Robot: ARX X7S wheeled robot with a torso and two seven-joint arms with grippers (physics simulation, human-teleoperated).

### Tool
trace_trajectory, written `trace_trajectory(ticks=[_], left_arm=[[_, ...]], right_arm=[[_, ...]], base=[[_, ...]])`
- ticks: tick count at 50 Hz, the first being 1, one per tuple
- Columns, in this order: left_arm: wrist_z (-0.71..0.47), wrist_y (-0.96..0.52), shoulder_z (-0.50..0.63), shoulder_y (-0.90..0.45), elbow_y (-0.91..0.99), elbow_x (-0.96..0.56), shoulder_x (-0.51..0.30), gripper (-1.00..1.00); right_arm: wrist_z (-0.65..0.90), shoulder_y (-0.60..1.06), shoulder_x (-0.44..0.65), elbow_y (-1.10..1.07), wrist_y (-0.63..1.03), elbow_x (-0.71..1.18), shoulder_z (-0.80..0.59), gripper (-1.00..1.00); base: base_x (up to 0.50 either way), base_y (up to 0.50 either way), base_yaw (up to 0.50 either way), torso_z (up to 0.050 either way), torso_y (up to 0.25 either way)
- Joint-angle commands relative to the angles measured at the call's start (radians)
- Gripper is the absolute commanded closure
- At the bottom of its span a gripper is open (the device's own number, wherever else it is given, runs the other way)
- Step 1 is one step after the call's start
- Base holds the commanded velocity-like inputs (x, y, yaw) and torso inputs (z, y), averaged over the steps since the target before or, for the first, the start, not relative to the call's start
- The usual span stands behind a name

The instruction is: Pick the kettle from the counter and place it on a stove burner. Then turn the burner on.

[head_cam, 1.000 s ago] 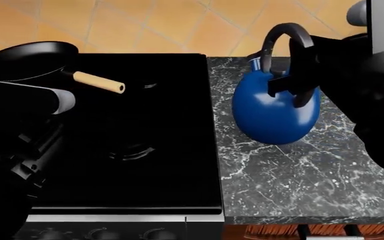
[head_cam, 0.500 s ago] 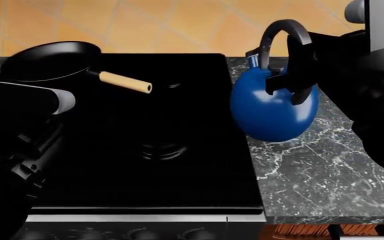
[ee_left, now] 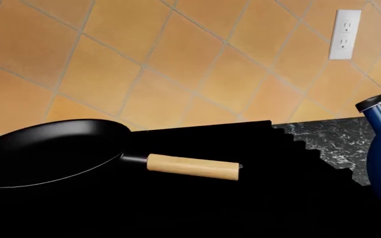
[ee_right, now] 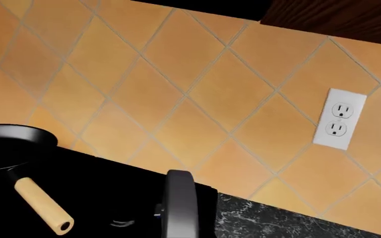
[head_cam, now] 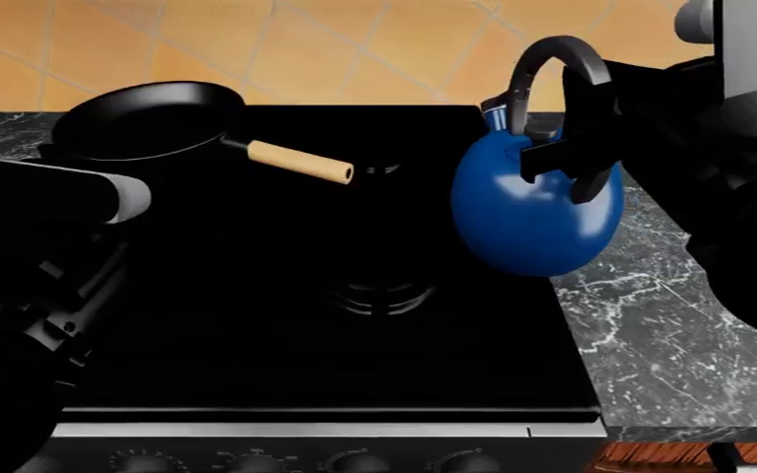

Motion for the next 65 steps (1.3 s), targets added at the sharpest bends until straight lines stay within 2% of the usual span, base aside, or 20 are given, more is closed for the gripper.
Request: trace_trajectory(ticks=[1, 36, 57, 65], left_arm=[[0.001, 0.009, 0.007, 0.002, -0.002, 0.004, -0.001, -1.00], [-0.011, 0.014, 0.022, -0.009, -0.007, -0.008, -0.011, -1.00], [0.005, 0.038, 0.036, 0.009, -0.012, 0.016, -0.012, -1.00], [0.004, 0.042, 0.037, 0.011, -0.014, 0.017, -0.016, -1.00]], right_arm=[[-0.002, 0.011, 0.001, -0.005, -0.010, -0.045, 0.016, 1.00], [-0.022, 0.016, -0.011, 0.006, -0.043, -0.074, -0.002, 1.00], [-0.116, 0.028, -0.084, -0.020, -0.183, -0.333, -0.163, 1.00], [-0.123, 0.008, -0.103, 0.024, -0.212, -0.355, -0.173, 1.00]], base=[[0.00, 0.23, 0.00, 0.000, 0.000], [0.00, 0.16, 0.00, 0.000, 0.001], [0.00, 0.00, 0.00, 0.000, 0.001], [0.00, 0.00, 0.00, 0.000, 0.001]])
